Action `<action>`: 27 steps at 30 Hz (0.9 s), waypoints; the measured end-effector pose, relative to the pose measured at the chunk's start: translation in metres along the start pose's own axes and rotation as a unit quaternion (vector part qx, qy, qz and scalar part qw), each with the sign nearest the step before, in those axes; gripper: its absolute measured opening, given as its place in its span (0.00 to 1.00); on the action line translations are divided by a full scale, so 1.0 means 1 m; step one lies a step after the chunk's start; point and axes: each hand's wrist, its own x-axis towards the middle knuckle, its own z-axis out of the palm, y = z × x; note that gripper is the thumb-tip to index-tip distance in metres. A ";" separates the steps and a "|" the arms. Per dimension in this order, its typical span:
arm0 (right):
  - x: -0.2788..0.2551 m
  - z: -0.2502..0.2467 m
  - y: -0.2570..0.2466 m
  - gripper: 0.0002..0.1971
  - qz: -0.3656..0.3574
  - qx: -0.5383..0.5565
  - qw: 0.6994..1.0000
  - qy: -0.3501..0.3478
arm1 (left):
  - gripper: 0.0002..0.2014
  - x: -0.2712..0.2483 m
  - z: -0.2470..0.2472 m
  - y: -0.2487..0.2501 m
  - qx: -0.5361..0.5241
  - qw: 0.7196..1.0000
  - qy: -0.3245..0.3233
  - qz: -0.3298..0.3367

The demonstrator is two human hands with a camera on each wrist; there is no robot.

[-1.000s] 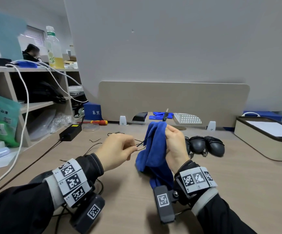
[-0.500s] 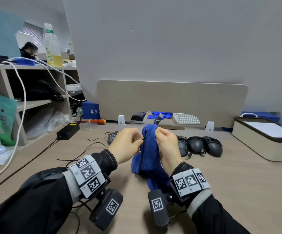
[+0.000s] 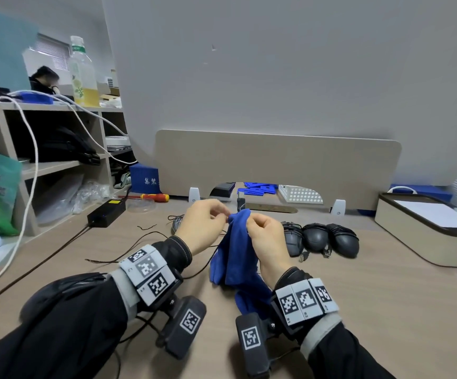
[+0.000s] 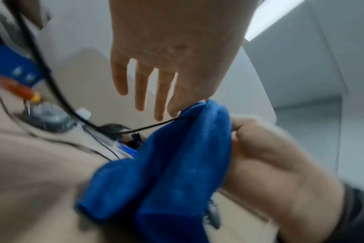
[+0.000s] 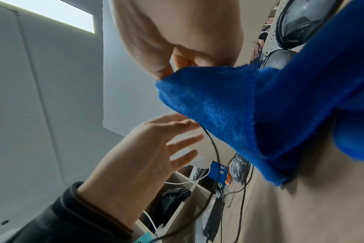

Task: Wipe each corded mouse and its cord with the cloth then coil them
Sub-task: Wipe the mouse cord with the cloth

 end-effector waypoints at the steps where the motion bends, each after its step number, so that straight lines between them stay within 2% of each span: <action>1: 0.001 0.000 0.000 0.14 0.005 -0.008 1.000 0.000 | 0.10 0.001 0.000 0.006 -0.080 0.997 0.009 -0.018; 3: 0.004 -0.002 0.004 0.13 0.014 -0.026 1.000 0.002 | 0.09 0.002 0.002 0.016 -0.167 0.985 0.003 -0.043; 7: 0.004 -0.005 0.007 0.11 0.005 -0.072 0.997 -0.013 | 0.07 0.007 0.009 0.013 -0.205 0.978 -0.004 -0.046; 9: 0.004 -0.007 0.004 0.13 0.015 -0.082 0.996 -0.028 | 0.07 0.011 0.011 0.009 -0.257 0.963 -0.016 -0.073; 11: 0.004 -0.009 0.001 0.16 0.043 -0.062 0.997 -0.036 | 0.08 0.013 0.012 0.004 -0.316 0.943 -0.016 -0.098; 13: 0.005 -0.011 0.001 0.16 0.060 -0.018 0.998 -0.012 | 0.09 0.015 0.013 -0.001 -0.351 0.930 -0.007 -0.106; 17: 0.008 -0.012 0.002 0.11 0.045 0.068 0.996 0.044 | 0.09 0.013 0.017 -0.007 -0.384 0.918 -0.005 -0.102; 22: 0.005 -0.007 0.007 0.10 0.022 -0.009 0.999 -0.027 | 0.06 0.005 0.025 -0.012 -0.373 0.924 -0.041 -0.072; 27: 0.007 -0.013 0.006 0.06 0.015 -0.040 0.999 -0.022 | 0.09 0.003 0.018 -0.017 -0.442 0.886 -0.080 -0.116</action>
